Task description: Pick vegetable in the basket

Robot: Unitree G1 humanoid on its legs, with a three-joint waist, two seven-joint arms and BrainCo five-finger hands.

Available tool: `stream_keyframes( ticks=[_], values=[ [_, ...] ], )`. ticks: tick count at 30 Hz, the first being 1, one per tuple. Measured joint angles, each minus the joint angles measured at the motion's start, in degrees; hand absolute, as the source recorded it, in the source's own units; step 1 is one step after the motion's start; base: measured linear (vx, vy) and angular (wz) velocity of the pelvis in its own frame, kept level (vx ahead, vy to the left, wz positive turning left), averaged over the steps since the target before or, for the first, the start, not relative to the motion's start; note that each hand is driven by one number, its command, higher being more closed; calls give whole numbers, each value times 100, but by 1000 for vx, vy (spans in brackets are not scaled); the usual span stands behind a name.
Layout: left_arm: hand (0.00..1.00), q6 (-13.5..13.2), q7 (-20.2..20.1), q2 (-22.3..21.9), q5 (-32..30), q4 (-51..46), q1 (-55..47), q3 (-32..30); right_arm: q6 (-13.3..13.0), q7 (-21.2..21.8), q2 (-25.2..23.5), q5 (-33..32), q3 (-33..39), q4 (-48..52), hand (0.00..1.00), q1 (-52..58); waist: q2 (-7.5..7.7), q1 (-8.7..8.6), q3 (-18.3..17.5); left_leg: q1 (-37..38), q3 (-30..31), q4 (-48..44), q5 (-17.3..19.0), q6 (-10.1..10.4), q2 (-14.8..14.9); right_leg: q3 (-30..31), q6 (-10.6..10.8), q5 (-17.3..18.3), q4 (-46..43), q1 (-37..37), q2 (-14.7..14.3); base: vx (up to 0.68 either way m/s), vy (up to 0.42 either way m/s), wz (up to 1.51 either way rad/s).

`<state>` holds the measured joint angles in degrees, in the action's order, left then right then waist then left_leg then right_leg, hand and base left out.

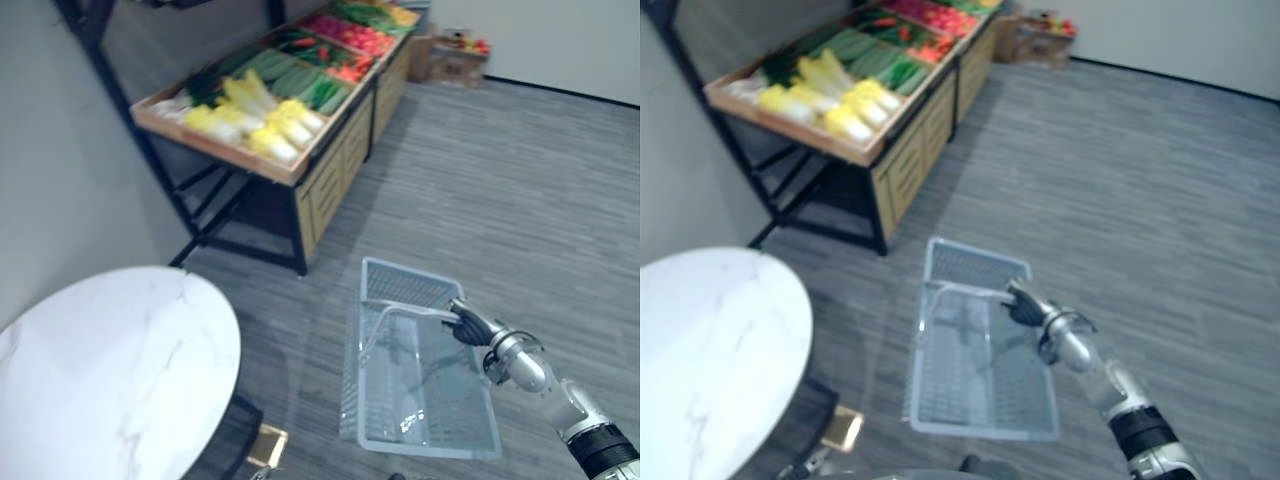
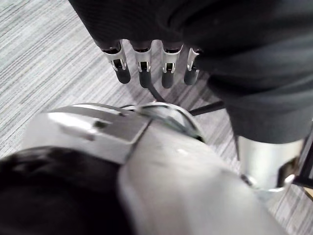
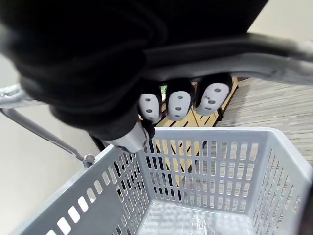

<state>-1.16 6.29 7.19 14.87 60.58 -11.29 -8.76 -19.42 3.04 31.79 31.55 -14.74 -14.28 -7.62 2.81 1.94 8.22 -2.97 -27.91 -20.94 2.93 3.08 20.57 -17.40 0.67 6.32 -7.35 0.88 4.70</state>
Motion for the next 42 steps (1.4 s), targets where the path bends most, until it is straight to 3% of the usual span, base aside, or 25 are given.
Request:
stream_keyframes(
  ticks=[1,2,3,5,8,12,20,24,26,27,30,33,35,37,38,39,40,41,42],
  values=[
    [0,-7,13,1,16,7,-26,-4,1,6,-15,-13,-33,-2,100,-50,-23,28,-6,-4,440,108,183,76,-314,231,6,-34,-25,-102,35,16,154,-181],
    [0,-12,20,-62,69,-4,-153,98,-14,15,-24,-66,-160,-13,100,-168,-145,69,-34,20,1267,623,304,121,-928,724,92,-187,-129,-398,58,2,136,-177],
    [0,-17,35,-107,98,-4,-191,195,-35,15,-31,-72,-189,-13,100,-176,-280,40,-18,26,1650,1000,284,123,-1185,953,135,-252,-165,-508,15,12,183,-164],
    [0,-14,59,-170,295,-8,-184,283,-25,17,-69,-30,-313,-69,100,-177,-460,12,-39,69,2051,1477,180,171,-1376,1347,239,-312,-258,-758,-105,27,207,-108],
    [0,-38,82,-37,300,-33,-122,419,8,129,-137,70,-622,-215,100,-178,-302,-22,-14,93,2171,1463,162,158,-1614,1711,434,-604,231,-719,28,7,152,-66],
    [0,-21,82,34,276,-24,-60,512,55,128,-146,117,-570,-201,100,-26,-251,-24,-4,118,2058,1489,248,26,-1726,1614,498,-783,585,-618,174,-53,108,-14],
    [0,-84,0,56,233,-18,-116,557,39,120,-147,117,-99,6,100,683,-244,-58,-28,322,2042,1688,252,8,-1745,1461,564,-740,502,-572,249,24,8,-3],
    [0,-89,-53,147,218,-20,-117,699,59,21,-134,172,186,-18,100,818,-163,-79,-23,320,2068,1424,491,-61,-1886,1440,600,-234,-724,-995,394,69,17,3],
    [0,-118,-52,159,192,-11,-120,737,62,-121,-142,233,240,-17,100,836,-160,-85,-22,326,2052,1262,697,-155,-1899,1172,411,-130,-1691,-1390,500,9,-8,-5],
    [0,-137,-58,206,174,-12,-138,764,62,-212,-150,238,298,-8,100,836,-106,-98,2,410,2051,1238,756,-203,-1911,975,123,-163,-2384,-1635,660,0,0,0],
    [0,-136,-52,252,28,-14,-290,799,66,-294,-299,221,344,-11,100,916,-60,-151,31,765,2071,1302,838,-306,-1864,813,-78,-235,-2868,-1697,820,85,4,1],
    [0,-83,-44,276,20,9,-249,786,23,-274,-437,191,335,-14,100,912,-17,-169,74,802,2042,1260,980,-309,-1649,862,69,-122,-1989,-1782,540,115,-21,-12],
    [0,-44,-40,297,21,8,-174,797,16,-276,-439,189,337,-13,100,883,-62,-183,105,816,2056,1256,1069,-244,-1477,956,408,-440,-850,-1844,334,193,-79,0],
    [0,70,-18,329,21,-2,-84,802,37,-280,-442,167,370,-14,100,870,102,-186,180,926,2076,1240,1210,-102,-1526,1111,650,-767,202,-1962,440,329,-218,11],
    [0,116,8,375,25,-2,-58,801,47,-275,-465,168,426,-14,100,853,169,-189,257,1074,2100,1140,1401,22,-1541,1101,651,-768,335,-1967,542,411,-338,17],
    [0,130,27,380,20,13,-89,776,54,-243,-466,168,486,-18,100,869,197,-187,266,1249,2156,1028,1664,187,-1505,1100,578,-1018,254,-1898,561,387,-317,20],
    [0,132,33,355,21,22,-76,756,70,-233,-465,168,566,-18,100,882,131,-198,267,1348,2217,974,1789,230,-1396,1039,578,-1242,38,-1869,512,432,-320,36],
    [0,107,19,204,-5,13,-75,753,96,-217,-454,161,804,-9,100,901,-157,-263,208,1436,2341,979,1931,285,-1114,868,505,-1220,-557,-2002,350,373,-246,42],
    [0,80,18,130,-26,17,-79,749,113,-174,-428,147,878,-9,100,903,-267,-309,136,1443,2398,978,1977,295,-1022,806,388,-1132,-833,-2115,271,586,-333,31]
  ],
)
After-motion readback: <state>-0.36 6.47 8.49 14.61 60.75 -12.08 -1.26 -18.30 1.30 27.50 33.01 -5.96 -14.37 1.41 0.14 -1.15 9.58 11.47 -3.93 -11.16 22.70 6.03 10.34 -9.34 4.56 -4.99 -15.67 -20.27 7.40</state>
